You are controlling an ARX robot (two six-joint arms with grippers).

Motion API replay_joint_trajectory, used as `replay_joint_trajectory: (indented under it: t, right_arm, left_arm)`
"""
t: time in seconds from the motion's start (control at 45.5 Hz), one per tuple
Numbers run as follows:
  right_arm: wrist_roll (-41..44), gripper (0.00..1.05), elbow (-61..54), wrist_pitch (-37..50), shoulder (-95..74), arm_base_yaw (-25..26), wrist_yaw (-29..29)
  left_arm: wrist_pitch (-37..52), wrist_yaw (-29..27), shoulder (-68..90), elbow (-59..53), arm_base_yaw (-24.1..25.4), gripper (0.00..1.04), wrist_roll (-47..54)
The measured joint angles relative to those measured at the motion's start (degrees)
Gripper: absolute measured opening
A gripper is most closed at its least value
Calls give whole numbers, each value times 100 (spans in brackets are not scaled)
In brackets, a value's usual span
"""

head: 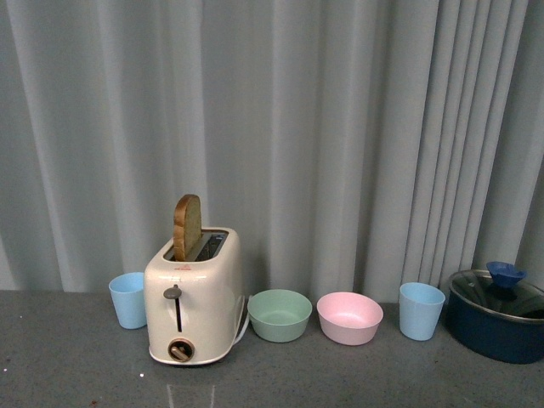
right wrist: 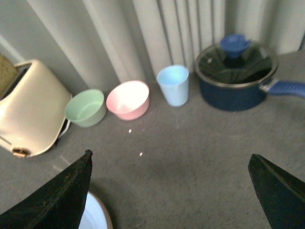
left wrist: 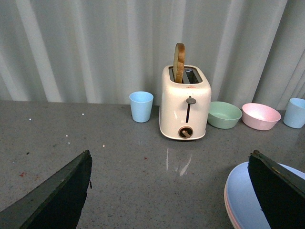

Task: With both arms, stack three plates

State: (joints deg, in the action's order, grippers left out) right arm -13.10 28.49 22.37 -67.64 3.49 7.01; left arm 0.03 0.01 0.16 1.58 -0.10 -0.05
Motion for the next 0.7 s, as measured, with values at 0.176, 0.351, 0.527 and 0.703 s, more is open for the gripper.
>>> replay_joint_trajectory:
  t: [0.176, 0.351, 0.527, 0.703]
  right_arm:
    - [651, 86, -564, 802, 997, 339, 4]
    - [1174, 54, -1397, 1043, 2033, 332, -63]
    - [1270, 16, -1930, 975, 2577, 20, -417]
    - [1296, 3, -2293, 715, 3198, -330, -684]
  left_arm:
    - [0, 0, 0, 0, 0, 98, 0]
    - [0, 0, -2, 0, 0, 98, -2]
    - [0, 0, -2, 0, 0, 98, 0]
    - [0, -2, -2, 0, 0, 98, -2]
